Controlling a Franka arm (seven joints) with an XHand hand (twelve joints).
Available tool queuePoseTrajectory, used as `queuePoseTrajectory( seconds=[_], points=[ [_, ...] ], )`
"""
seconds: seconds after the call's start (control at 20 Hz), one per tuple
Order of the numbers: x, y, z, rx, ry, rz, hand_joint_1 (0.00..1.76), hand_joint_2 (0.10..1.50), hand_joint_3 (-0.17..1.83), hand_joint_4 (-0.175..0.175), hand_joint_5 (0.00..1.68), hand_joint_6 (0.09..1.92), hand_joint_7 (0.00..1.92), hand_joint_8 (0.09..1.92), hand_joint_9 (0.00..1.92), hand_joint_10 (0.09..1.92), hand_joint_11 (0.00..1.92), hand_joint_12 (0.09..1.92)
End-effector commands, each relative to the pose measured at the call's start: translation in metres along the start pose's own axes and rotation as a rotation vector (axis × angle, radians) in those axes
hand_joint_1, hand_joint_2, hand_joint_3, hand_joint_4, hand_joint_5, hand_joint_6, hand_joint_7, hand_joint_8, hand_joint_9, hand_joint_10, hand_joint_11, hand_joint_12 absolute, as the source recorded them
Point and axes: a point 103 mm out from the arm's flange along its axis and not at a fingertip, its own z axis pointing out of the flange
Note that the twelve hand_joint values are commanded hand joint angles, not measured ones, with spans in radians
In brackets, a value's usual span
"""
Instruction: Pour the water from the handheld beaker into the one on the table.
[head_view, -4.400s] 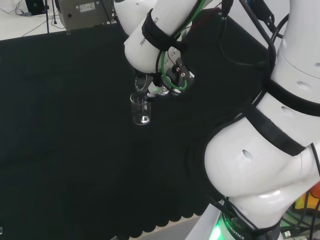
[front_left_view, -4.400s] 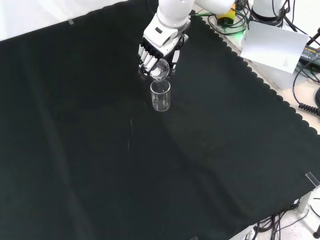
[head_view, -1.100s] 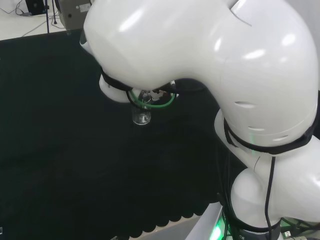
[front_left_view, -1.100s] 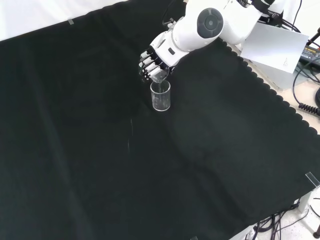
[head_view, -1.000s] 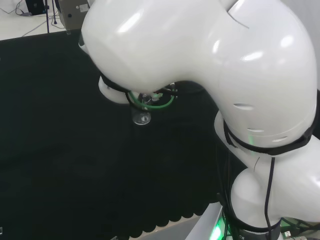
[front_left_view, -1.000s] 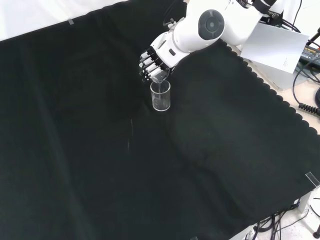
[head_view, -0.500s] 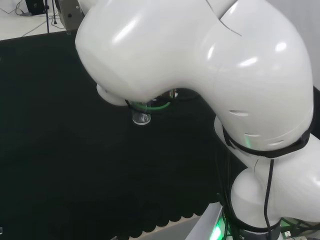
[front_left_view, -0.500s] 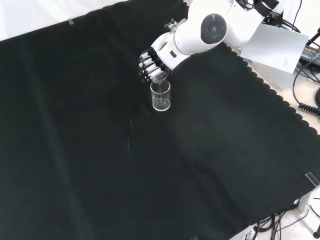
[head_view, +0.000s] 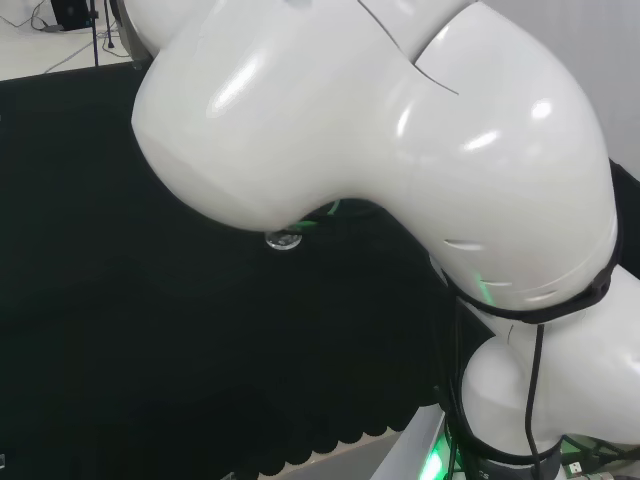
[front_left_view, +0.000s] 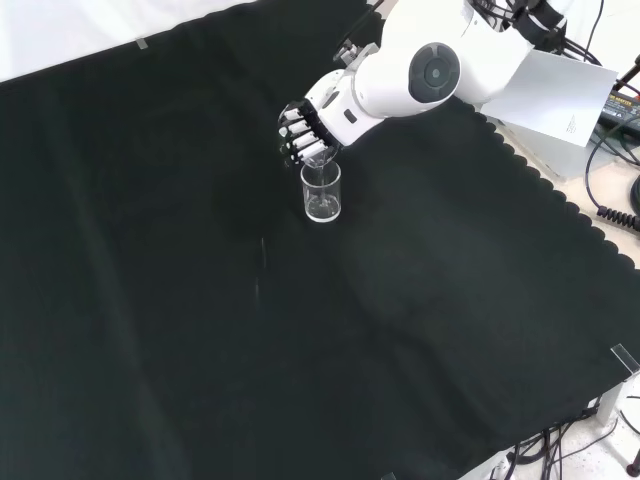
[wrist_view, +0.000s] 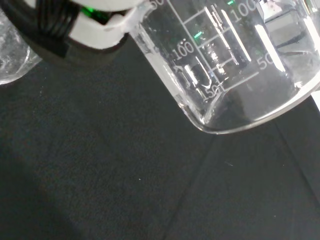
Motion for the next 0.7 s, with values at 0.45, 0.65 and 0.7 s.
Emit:
queuePoseTrajectory(
  seconds=[0.45, 0.65, 0.7],
  points=[
    [0.004, 0.0029, -0.0069, 0.011, -0.07, -0.016, 1.31, 1.03, -0.17, -0.175, 1.45, 0.17, 1.53, 0.09, 1.67, 0.09, 1.5, 0.61],
    [0.0065, 0.0039, -0.0092, 0.024, -0.082, -0.018, 1.31, 1.03, -0.17, -0.175, 1.45, 0.17, 1.53, 0.09, 1.67, 0.09, 1.5, 0.61],
    [0.0069, 0.0044, -0.0097, 0.029, -0.085, -0.018, 1.31, 1.03, -0.17, -0.175, 1.45, 0.17, 1.53, 0.09, 1.67, 0.09, 1.5, 0.61]
  ],
)
